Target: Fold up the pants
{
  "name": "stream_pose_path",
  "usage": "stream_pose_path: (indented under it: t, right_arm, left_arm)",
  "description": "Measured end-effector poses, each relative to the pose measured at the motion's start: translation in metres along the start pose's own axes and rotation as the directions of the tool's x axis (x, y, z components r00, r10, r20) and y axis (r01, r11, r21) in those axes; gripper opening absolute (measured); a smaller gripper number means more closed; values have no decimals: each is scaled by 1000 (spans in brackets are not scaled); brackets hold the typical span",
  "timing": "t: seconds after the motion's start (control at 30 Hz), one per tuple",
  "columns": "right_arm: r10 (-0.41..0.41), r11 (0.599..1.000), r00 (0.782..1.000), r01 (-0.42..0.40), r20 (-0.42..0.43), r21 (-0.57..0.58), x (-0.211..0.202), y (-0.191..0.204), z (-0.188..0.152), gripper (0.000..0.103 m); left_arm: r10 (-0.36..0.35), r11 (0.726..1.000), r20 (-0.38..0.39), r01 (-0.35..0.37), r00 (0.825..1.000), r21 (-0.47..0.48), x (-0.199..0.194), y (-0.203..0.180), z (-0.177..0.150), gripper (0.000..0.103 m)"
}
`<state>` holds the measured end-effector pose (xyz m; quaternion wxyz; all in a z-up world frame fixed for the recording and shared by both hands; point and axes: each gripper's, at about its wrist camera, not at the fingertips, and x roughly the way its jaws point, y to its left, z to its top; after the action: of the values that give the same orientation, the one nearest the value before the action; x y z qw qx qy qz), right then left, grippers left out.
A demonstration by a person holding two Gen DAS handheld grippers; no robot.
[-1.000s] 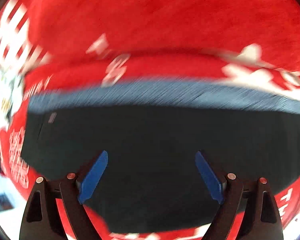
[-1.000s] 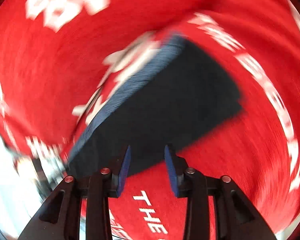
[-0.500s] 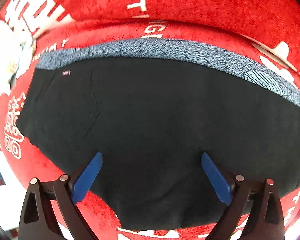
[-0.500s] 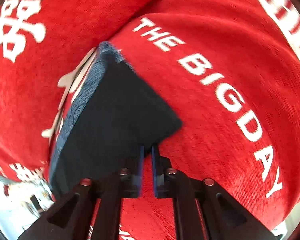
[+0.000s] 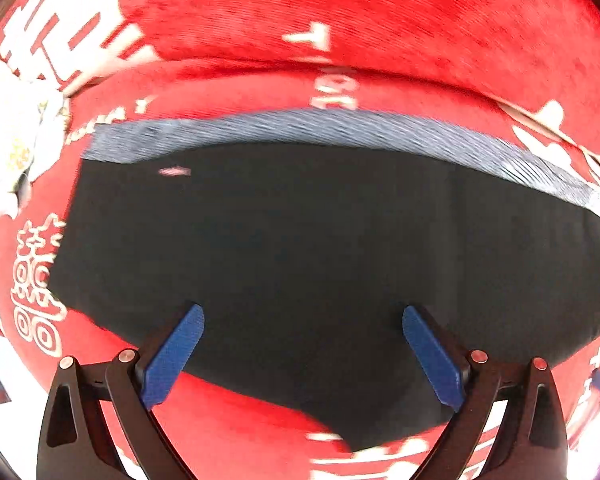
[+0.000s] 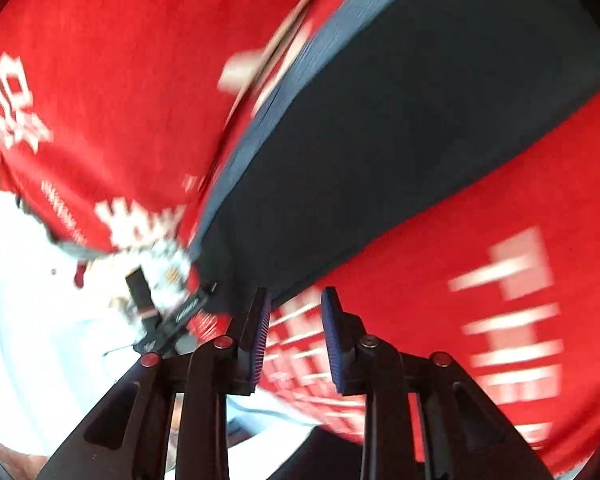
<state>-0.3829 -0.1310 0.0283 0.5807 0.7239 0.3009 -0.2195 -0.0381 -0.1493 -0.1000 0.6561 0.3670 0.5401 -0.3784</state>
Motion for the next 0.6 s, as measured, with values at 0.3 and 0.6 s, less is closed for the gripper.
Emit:
stream_pose_path:
  t: [0.3, 0.6]
  right_arm:
    - [8, 998, 998, -12, 64, 66, 95, 12, -21, 17]
    - [-279, 958, 960, 280, 24, -65, 94, 31, -39, 17]
  left_arm:
    - [25, 999, -34, -26, 999, -29, 39, 126, 8, 103]
    - [5, 1000, -20, -6, 1000, -27, 34, 145, -3, 103]
